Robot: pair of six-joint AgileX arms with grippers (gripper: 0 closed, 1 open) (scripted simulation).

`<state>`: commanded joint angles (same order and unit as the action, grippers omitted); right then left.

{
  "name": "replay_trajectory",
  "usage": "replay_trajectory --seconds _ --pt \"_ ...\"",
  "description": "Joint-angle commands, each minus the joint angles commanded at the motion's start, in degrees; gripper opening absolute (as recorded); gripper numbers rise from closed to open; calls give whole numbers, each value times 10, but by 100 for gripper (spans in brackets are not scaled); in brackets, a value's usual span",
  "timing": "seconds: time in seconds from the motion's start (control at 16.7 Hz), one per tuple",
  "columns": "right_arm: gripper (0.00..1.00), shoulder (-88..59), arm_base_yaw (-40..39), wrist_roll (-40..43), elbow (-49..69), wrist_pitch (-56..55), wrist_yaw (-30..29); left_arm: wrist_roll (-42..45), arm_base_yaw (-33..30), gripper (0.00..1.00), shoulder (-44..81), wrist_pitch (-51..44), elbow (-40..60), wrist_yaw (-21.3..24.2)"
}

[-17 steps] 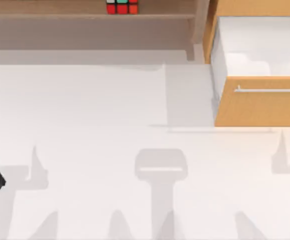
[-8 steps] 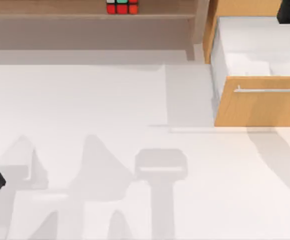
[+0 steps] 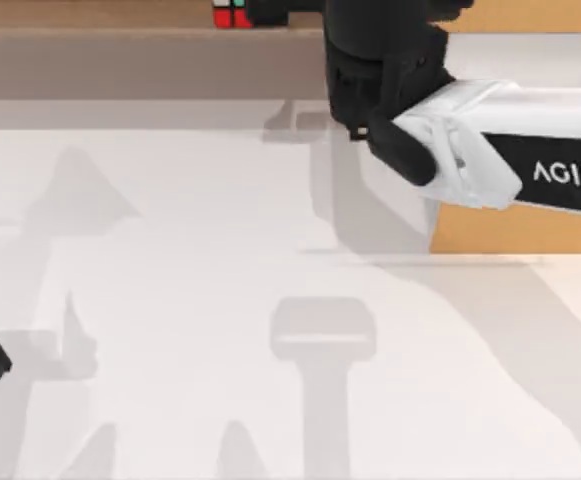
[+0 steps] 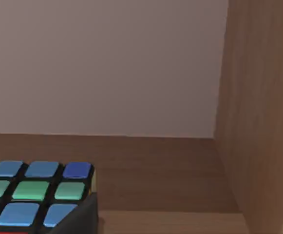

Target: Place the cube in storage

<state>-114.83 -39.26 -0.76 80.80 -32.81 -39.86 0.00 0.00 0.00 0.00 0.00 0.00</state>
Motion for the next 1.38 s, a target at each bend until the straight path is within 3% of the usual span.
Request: replay_trajectory --seconds 0.24,0.48,0.9,1.38 --pt "100 -162 -49 0 118 -47 -58 0 0 100 0 0 0 0" --pt "100 -236 -70 -1 172 -70 -86 0 0 100 0 0 0 0" --pt "100 -243 -67 -1 181 -66 -84 0 0 100 0 0 0 0" --pt "100 -322 -33 1 333 3 -49 0 0 100 0 0 0 0"
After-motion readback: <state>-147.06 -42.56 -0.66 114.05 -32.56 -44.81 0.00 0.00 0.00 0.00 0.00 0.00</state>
